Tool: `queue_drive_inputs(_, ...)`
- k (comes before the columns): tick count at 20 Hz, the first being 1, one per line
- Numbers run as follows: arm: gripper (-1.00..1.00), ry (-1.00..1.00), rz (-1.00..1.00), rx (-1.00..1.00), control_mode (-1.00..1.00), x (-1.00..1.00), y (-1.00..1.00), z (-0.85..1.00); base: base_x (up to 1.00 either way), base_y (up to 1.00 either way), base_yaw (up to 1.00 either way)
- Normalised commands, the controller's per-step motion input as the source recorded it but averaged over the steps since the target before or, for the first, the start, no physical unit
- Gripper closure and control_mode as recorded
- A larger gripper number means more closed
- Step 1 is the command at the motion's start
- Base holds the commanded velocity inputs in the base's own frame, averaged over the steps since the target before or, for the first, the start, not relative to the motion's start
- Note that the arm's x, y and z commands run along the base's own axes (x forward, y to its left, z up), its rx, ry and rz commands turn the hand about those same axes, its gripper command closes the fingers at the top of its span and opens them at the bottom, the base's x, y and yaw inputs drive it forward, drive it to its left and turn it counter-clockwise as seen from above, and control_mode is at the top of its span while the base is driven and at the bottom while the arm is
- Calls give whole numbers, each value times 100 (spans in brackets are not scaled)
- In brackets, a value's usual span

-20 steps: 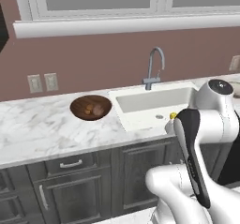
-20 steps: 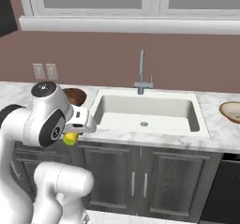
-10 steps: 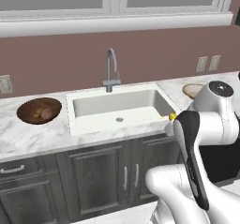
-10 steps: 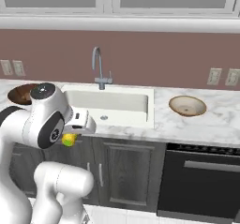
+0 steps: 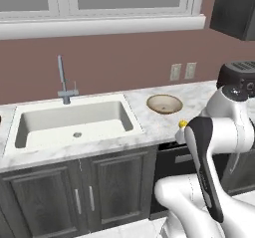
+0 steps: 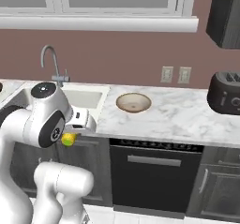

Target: Pick the potatos from the cabinet and place them in one bowl. Pick the corn from the sink and place it in the other bowl.

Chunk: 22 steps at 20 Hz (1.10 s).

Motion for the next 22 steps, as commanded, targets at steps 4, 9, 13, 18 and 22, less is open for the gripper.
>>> queue_drive_inputs(4, 100, 0, 0, 0, 100, 0, 0, 0, 27, -100, 0)
queue_drive_inputs(9, 100, 0, 0, 0, 100, 0, 0, 0, 53, -60, -5)
queue_drive_inputs(13, 100, 0, 0, 0, 100, 0, 0, 0, 99, 2, -16)
queue_drive_inputs(18, 100, 0, 0, 0, 100, 0, 0, 0, 78, 24, -9)
queue_drive_inputs(22, 100, 0, 0, 0, 100, 0, 0, 0, 6, 0, 0)
